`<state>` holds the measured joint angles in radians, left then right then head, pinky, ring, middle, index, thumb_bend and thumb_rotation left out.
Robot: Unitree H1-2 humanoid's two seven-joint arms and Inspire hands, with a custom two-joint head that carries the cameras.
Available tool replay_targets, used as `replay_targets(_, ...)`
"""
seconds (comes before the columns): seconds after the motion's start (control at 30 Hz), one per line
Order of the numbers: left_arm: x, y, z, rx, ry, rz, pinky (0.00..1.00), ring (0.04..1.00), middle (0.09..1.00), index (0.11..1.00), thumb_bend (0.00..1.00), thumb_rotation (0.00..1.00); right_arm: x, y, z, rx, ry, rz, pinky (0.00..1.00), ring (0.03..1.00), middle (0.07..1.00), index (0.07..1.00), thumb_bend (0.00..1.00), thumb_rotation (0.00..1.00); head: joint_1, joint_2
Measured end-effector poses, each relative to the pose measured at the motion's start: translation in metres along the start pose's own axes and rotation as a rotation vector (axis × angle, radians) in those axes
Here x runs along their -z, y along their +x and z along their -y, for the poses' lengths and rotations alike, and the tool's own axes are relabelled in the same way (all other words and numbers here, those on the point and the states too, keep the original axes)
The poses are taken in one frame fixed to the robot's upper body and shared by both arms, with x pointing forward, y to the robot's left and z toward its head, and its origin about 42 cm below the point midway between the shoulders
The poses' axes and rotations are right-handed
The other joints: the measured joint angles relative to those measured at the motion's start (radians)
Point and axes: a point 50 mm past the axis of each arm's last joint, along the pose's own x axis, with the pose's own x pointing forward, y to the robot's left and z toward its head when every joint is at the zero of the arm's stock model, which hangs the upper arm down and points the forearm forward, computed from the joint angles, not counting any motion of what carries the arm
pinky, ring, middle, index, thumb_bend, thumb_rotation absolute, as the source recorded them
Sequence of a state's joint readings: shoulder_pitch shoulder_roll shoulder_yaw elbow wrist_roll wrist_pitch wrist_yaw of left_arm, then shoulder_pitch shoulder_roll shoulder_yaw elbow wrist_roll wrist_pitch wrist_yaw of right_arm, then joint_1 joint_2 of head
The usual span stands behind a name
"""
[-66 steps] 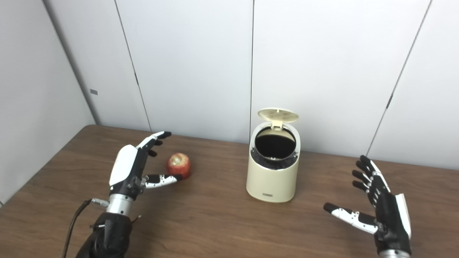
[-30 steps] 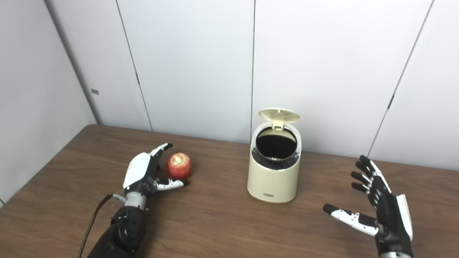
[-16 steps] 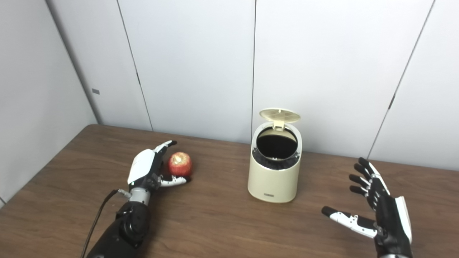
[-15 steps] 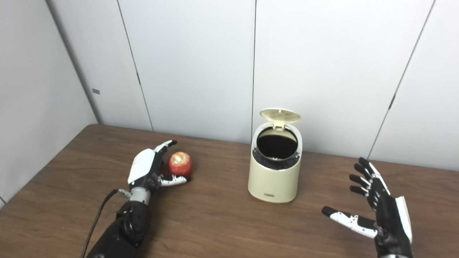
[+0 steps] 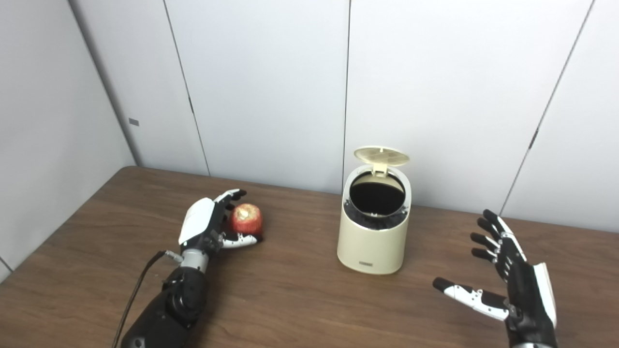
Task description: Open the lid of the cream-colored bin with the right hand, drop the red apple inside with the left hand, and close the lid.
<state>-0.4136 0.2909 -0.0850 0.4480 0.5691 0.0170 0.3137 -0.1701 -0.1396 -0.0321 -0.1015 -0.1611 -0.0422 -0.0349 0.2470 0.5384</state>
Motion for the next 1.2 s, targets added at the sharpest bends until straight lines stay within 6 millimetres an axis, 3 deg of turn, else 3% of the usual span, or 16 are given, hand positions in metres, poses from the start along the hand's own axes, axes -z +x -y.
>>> replay_targets(0.03,-0.001,0.001,0.0,0.001,-0.001,0.006,0.44,0.521,0.546,0.599,0.63,0.01,0.0,0.0,0.0,0.0,0.0,0.0,0.72,0.8,0.876,0.887,0.72,0.03,0.0,0.0)
replay_targets(0.1,-0.002,0.002,0.001,0.005,-0.012,0.017,0.39,0.464,0.483,0.529,0.55,0.0,0.0,0.0,0.0,0.001,0.0,0.0,0.72,0.802,0.875,0.887,0.72,0.03,-0.002,0.002)
replay_targets(0.17,-0.002,0.002,0.004,0.014,-0.012,0.022,0.37,0.429,0.489,0.513,0.51,0.0,0.0,0.0,0.0,0.001,0.004,0.0,0.73,0.806,0.877,0.888,0.71,0.03,-0.002,0.003)
replay_targets(0.63,-0.003,0.001,0.005,0.032,0.001,0.039,0.36,0.412,0.488,0.498,0.5,0.0,0.0,0.001,0.0,0.004,-0.002,0.0,0.73,0.8,0.873,0.881,0.72,0.08,-0.008,0.002)
replay_targets(0.83,-0.009,-0.015,0.003,0.036,-0.014,0.082,0.35,0.406,0.485,0.517,0.5,0.0,0.008,0.002,-0.004,0.002,0.007,-0.019,0.77,0.813,0.889,0.89,0.72,0.05,-0.047,-0.012)
replay_targets(0.97,-0.034,-0.028,-0.001,0.022,-0.062,0.16,0.33,0.397,0.487,0.523,0.5,0.0,0.024,0.0,-0.006,-0.004,0.012,-0.05,0.76,0.813,0.885,0.886,0.75,0.12,-0.071,-0.021)
replay_targets(1.2,-0.098,-0.022,-0.025,-0.054,-0.141,0.322,0.33,0.4,0.478,0.526,0.5,0.0,0.032,0.002,-0.008,-0.005,0.023,-0.029,0.74,0.814,0.877,0.881,0.79,0.21,-0.095,-0.035)
